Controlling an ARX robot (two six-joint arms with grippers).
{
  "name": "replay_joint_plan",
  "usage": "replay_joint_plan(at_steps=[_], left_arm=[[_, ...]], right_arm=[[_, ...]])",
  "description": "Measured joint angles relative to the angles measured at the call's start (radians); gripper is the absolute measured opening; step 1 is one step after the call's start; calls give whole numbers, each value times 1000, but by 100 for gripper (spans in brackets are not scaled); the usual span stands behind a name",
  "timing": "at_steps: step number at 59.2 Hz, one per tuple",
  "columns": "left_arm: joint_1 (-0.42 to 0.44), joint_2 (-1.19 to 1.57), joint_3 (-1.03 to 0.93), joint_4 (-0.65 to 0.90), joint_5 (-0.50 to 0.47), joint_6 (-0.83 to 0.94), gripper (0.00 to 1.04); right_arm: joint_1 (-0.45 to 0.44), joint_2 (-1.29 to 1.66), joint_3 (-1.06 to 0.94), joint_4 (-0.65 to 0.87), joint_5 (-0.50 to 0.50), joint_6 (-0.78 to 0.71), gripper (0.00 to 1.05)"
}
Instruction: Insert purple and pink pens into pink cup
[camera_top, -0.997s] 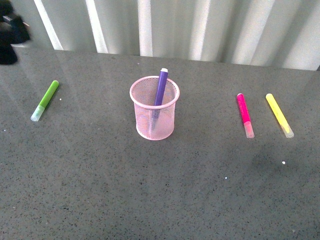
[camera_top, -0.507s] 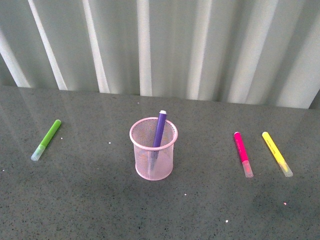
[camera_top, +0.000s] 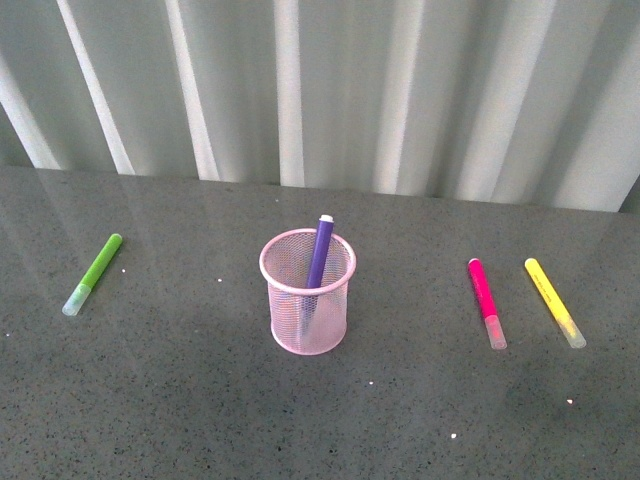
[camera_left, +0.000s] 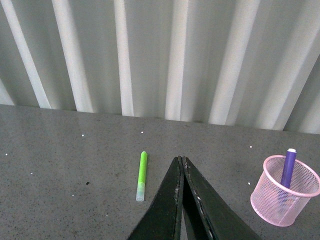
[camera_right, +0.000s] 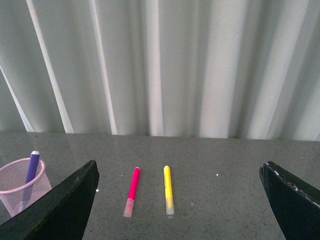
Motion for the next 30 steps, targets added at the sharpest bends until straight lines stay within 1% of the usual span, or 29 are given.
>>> replay_joint_plan(at_steps=[18,30], left_arm=[[0,-181,0,-171,0,0,4],[0,-263,0,-251,0,0,4]], right_arm=[[0,0,0,0,0,0,98],[0,0,0,0,0,0,98]])
